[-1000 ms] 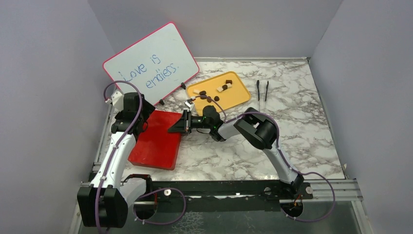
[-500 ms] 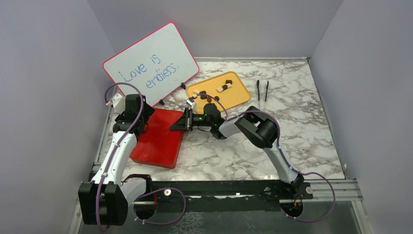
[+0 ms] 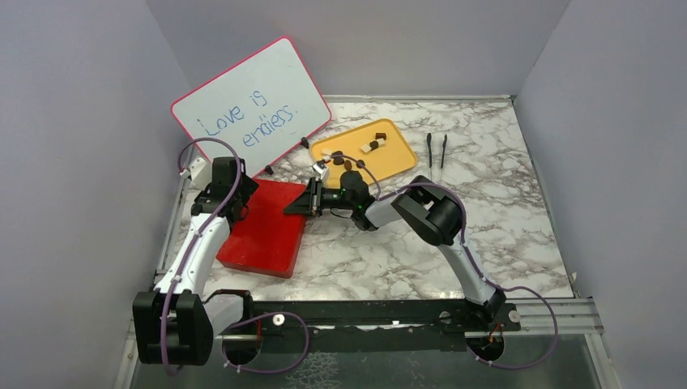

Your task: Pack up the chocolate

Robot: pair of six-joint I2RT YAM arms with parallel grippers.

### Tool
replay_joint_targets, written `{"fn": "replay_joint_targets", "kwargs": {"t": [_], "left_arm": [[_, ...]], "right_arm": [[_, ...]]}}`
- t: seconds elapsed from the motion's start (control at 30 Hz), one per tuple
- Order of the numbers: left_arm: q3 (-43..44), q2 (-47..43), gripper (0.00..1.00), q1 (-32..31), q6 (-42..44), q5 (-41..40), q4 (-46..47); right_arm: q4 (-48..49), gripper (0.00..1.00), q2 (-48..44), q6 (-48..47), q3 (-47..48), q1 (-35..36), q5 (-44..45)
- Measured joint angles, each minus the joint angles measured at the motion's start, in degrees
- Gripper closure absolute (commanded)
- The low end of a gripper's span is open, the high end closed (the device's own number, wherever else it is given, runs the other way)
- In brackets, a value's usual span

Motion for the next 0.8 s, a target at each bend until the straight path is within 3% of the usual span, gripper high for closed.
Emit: {"fn": "replay_joint_targets", "kwargs": {"t": [0.2, 0.63, 0.8], "left_arm": [[-1.18, 2.73, 0.2, 0.0, -0.13, -0.02, 0.39], [-0.61, 8.48, 0.17, 0.04, 0.66, 0.28, 5.92], [-1.25, 7.78, 0.18, 0.07, 0.31, 0.31, 6.54]], "right_arm": [[-4.04, 0.6, -2.51, -1.86, -1.42, -1.07, 2.62], [-18.16, 0.4, -18.43, -7.98, -14.43, -1.73, 14.43], [-25.0, 0.25, -21.57, -11.78, -14.75, -1.77, 17.33]]}}
